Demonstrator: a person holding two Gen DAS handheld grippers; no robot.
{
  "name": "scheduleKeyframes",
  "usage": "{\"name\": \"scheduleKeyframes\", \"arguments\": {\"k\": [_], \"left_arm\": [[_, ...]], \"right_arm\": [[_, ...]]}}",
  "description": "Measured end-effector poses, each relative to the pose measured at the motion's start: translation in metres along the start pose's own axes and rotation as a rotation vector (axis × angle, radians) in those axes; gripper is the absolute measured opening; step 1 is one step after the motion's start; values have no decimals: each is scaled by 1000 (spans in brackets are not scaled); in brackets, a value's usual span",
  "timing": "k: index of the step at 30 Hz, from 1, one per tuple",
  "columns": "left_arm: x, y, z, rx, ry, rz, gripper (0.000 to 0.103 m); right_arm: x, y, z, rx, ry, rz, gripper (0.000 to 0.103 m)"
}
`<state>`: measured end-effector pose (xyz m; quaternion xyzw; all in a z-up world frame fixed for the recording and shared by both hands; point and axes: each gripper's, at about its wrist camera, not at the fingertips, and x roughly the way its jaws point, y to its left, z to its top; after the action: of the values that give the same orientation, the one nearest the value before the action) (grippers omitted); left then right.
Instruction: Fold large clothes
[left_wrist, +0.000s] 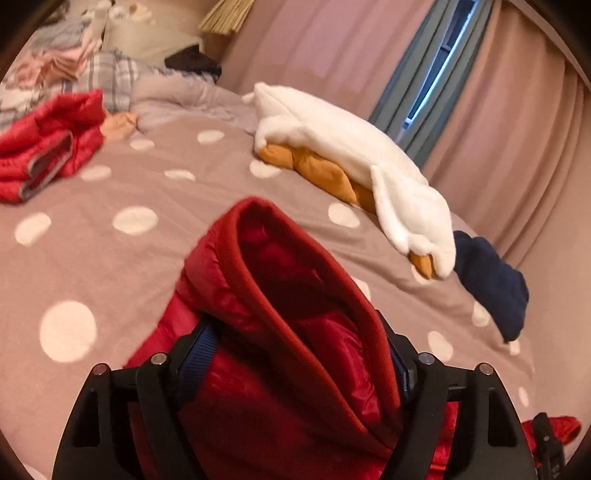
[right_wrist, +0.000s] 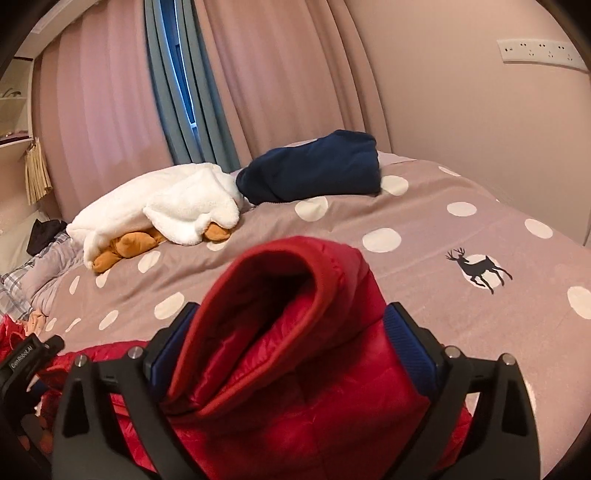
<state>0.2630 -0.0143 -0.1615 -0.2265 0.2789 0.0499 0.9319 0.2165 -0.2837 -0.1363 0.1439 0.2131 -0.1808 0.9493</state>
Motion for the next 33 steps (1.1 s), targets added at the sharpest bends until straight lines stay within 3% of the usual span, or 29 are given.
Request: {"name": "scheduleKeyframes", "arguments": {"k": [11, 16, 20, 24, 26, 27, 28, 31, 33], "left_arm": [[-27, -21, 25, 73, -165, 34, 87], [-22, -21, 31, 68, -129, 11, 87], [-17, -18, 23, 99, -128, 49, 87], [-6, -15, 13, 110, -92, 16, 87], [8, -13, 6, 106, -38, -1, 84], [15, -13, 2, 108, -14, 4, 81], [28, -11, -6, 112, 26, 28, 74], [60, -8, -26, 139, 101, 111, 63], [68, -13, -33, 169, 98, 151, 61]], "right_arm": [[-15, 11, 20, -33, -60, -7, 102], [-17, 11, 21, -27, -59, -3, 102], [-14, 12, 20, -30, -42, -8, 102], [-10, 11, 16, -39, -41, -25, 101], [-2, 9, 9, -41, -31, -50, 86], [6, 6, 5, -39, -15, -66, 65], [17, 3, -1, -33, 19, -81, 52], [50, -10, -21, 8, 137, -76, 31], [64, -13, -31, 20, 172, -87, 31]]}}
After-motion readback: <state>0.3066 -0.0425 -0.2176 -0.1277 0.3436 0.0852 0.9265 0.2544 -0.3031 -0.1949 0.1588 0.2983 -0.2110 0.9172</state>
